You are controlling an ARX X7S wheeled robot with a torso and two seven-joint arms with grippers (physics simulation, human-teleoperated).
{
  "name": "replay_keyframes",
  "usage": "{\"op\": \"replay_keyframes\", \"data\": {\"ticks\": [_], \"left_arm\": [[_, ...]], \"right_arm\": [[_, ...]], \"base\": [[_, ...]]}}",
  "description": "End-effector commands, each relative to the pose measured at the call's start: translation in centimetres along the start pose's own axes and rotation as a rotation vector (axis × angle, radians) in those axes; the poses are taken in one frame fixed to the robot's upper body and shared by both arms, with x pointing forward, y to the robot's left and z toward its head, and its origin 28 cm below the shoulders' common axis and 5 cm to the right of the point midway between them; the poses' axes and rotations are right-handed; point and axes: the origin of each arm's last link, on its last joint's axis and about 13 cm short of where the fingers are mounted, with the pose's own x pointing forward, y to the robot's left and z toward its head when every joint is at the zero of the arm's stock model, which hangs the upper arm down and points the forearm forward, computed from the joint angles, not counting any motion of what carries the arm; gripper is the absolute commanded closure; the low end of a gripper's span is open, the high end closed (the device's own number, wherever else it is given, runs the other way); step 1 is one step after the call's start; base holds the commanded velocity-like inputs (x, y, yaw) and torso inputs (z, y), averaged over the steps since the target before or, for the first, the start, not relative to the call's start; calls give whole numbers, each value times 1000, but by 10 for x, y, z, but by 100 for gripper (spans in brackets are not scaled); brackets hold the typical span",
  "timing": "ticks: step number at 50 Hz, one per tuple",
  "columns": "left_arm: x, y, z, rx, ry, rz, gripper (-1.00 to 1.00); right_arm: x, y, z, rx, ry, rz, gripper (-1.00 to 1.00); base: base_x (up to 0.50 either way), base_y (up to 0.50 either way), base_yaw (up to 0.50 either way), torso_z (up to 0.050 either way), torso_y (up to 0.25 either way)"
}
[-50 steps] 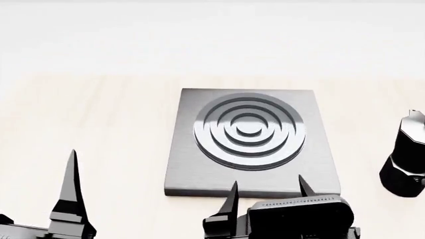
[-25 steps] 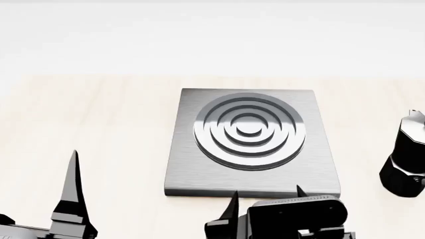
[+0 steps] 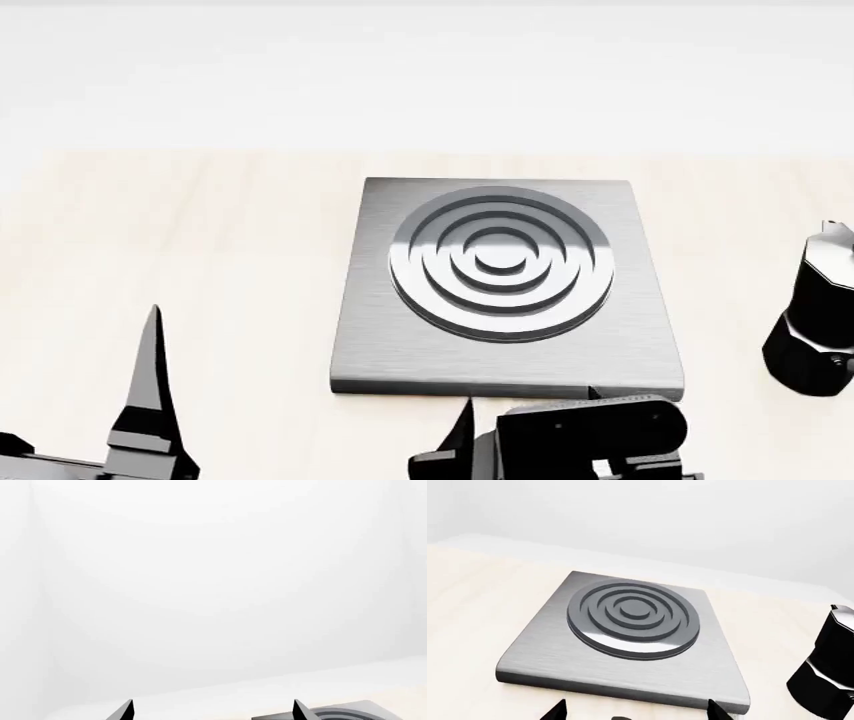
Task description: Turn on the stove.
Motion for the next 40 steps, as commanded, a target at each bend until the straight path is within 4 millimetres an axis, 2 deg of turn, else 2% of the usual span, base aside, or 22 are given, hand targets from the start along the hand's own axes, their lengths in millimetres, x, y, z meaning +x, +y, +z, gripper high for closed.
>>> {"op": "replay_keyframes", "data": {"ticks": [1,40], "left_arm": [[0,-1,-1,3,0,-3,-100],[1,1,-1,1,1,4,-100]], "right_arm": [[1,0,-2,5,30,8,-100],[6,3,-11,42,149,31,-100]], "base": [[0,0,0,0,0],[0,0,0,0,0]]}}
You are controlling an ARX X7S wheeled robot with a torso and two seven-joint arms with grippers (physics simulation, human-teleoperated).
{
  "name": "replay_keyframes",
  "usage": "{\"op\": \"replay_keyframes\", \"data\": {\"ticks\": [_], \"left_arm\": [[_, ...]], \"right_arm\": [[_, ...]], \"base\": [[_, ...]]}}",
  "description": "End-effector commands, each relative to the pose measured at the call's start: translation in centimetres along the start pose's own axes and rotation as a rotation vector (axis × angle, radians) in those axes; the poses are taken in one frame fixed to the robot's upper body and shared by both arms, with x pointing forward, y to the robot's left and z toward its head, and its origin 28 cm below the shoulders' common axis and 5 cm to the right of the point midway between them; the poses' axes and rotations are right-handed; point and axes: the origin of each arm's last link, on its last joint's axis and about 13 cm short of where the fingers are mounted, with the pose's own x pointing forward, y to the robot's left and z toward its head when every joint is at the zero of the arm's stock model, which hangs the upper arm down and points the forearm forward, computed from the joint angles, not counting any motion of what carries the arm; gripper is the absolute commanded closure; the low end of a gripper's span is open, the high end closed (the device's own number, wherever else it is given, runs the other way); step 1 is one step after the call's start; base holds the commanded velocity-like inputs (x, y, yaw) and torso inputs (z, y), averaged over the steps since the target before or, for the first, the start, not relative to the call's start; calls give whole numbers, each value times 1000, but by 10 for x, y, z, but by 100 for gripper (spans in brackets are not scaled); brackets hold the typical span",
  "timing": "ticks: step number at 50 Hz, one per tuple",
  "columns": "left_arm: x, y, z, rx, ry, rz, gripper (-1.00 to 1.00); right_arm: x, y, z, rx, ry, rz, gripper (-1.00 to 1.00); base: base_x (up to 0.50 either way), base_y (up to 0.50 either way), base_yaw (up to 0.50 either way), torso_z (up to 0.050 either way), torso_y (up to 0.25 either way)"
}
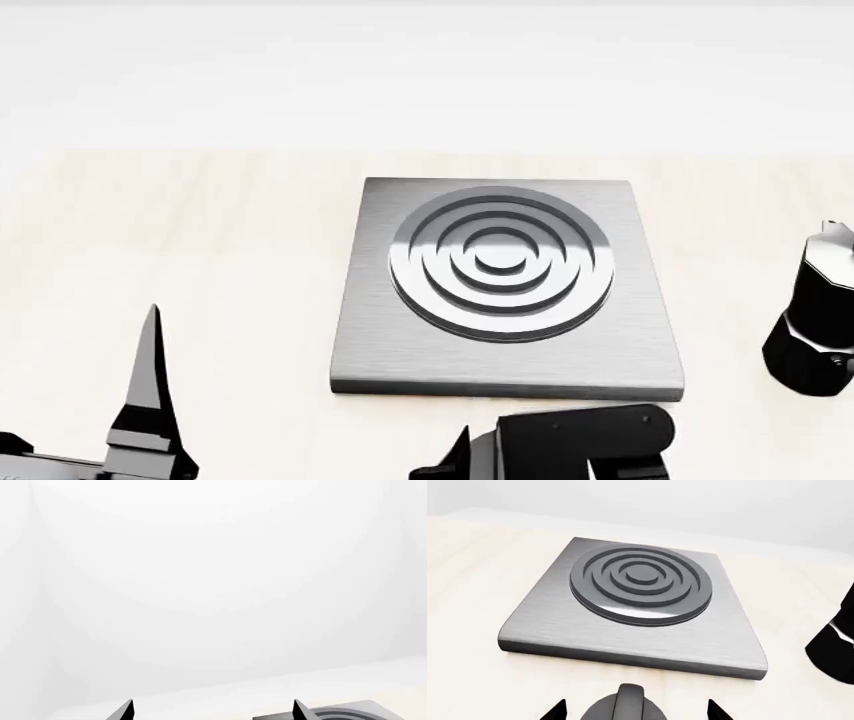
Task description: Turn on the stove.
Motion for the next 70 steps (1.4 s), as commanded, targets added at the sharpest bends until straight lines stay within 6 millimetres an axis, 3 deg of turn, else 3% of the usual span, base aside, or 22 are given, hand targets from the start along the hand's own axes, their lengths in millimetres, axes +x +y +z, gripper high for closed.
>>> {"op": "replay_keyframes", "data": {"ticks": [1,70], "left_arm": [[0,0,0,0,0,1,-100],[0,0,0,10,1,4,-100]], "right_arm": [[2,0,-3,7,31,9,-100],[24,1,-35,22,159,6,-100]], "base": [[0,0,0,0,0],[0,0,0,0,0]]}}
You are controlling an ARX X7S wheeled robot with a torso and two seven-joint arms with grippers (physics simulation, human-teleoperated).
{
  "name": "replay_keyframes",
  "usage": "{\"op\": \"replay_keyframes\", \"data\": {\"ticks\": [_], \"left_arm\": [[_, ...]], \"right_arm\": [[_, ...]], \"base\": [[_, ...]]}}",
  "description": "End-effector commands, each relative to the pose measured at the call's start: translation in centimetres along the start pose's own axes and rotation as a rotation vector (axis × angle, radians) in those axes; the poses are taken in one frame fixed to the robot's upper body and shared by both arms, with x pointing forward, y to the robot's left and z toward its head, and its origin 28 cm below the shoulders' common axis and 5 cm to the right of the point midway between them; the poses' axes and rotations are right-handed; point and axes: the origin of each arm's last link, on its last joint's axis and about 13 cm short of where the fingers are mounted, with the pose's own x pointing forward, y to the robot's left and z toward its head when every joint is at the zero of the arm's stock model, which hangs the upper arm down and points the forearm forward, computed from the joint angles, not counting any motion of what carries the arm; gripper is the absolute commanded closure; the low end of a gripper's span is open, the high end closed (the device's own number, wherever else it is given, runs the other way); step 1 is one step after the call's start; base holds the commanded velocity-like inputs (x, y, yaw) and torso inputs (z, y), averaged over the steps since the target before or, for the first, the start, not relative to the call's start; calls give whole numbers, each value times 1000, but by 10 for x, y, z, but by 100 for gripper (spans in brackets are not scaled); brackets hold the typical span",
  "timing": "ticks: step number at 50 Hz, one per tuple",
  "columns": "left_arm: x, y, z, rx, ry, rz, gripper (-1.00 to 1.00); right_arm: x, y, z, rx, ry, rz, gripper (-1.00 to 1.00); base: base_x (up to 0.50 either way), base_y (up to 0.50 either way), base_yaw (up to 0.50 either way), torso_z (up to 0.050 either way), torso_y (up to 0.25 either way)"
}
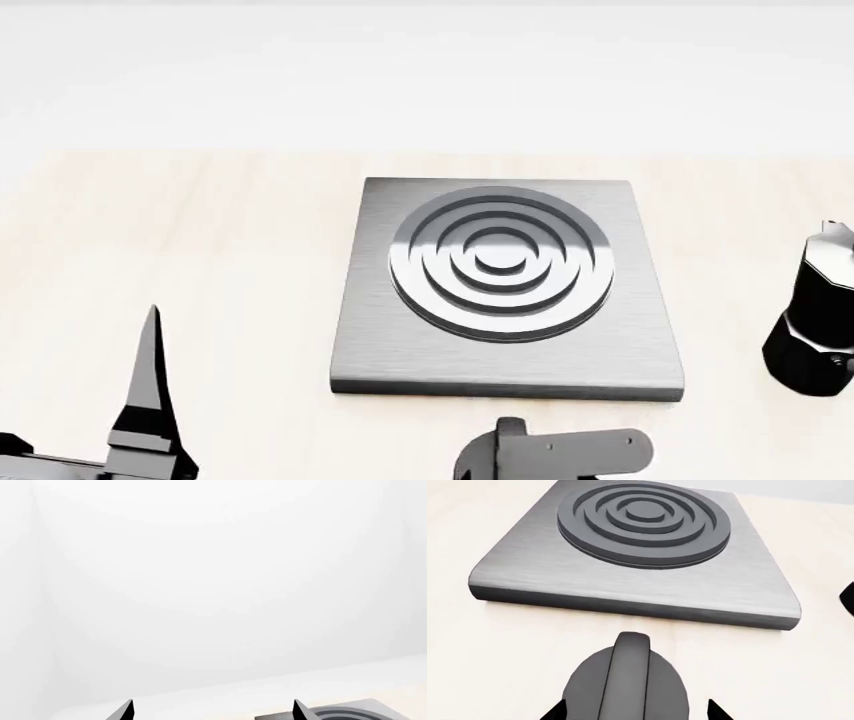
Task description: Turn on the stove.
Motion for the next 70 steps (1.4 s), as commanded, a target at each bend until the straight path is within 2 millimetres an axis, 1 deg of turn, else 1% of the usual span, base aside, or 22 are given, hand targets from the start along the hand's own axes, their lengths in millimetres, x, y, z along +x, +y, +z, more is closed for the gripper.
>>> {"op": "replay_keyframes", "data": {"ticks": [1,42,61,70], "left_arm": [[0,0,0,0,0,1,-100],[0,0,-1,0,2,2,-100],[0,0,-1,1,2,2,-100],[0,0,-1,1,2,1,-100]], "right_arm": [[3,-1,-4,3,13,-3,-100],[12,1,-15,-10,66,5,-100],[14,-7,-17,-7,75,-55,-100],[11,-11,-17,5,77,-82,-100]], "base": [[0,0,0,0,0],[0,0,0,0,0],[0,0,0,0,0],[0,0,0,0,0]]}}
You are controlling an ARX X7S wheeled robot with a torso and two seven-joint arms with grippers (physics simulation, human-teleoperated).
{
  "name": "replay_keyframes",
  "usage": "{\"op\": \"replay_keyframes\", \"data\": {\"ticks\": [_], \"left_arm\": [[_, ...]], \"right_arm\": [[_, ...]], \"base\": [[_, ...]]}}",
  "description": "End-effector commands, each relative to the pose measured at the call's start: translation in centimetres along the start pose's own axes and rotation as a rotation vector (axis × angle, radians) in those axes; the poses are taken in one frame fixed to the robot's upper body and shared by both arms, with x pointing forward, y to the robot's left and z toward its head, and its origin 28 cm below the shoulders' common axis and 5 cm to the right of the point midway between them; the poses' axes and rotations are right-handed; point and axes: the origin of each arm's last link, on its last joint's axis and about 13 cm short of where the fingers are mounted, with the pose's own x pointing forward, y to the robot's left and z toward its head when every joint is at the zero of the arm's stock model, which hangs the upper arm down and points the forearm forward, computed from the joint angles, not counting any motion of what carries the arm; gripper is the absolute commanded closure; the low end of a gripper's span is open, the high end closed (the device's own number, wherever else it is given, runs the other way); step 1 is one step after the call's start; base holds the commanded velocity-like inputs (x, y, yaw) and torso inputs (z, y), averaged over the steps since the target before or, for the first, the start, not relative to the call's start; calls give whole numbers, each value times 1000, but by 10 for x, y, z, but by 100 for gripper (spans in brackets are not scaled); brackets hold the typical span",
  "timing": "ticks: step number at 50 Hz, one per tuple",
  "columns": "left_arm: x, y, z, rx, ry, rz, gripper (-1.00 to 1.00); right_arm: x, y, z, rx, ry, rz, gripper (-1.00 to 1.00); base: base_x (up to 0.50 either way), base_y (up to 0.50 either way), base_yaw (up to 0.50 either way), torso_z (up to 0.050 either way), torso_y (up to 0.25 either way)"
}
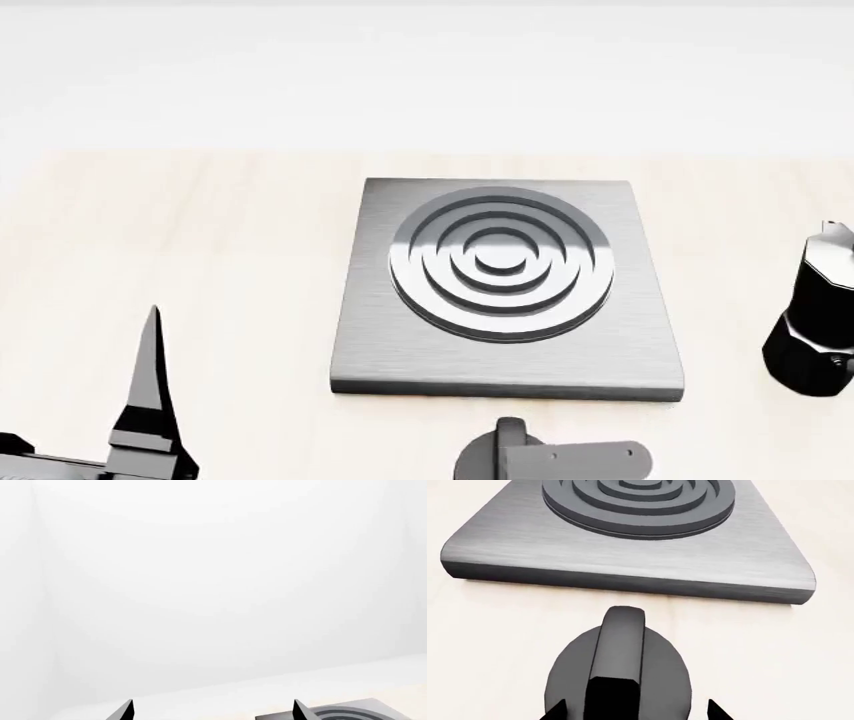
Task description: Turn on the stove.
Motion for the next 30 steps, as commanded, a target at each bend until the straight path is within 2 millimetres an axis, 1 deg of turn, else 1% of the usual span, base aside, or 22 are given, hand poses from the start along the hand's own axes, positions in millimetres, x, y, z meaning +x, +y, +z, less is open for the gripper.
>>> {"op": "replay_keyframes", "data": {"ticks": [1,30], "left_arm": [[0,0,0,0,0,0,-100],[0,0,0,-2,0,1,-100]], "right_arm": [[1,-11,-4,-12,18,-76,-100],[-3,-21,-4,9,18,-128,-100]], "base": [[0,0,0,0,0],[0,0,0,0,0]]}}
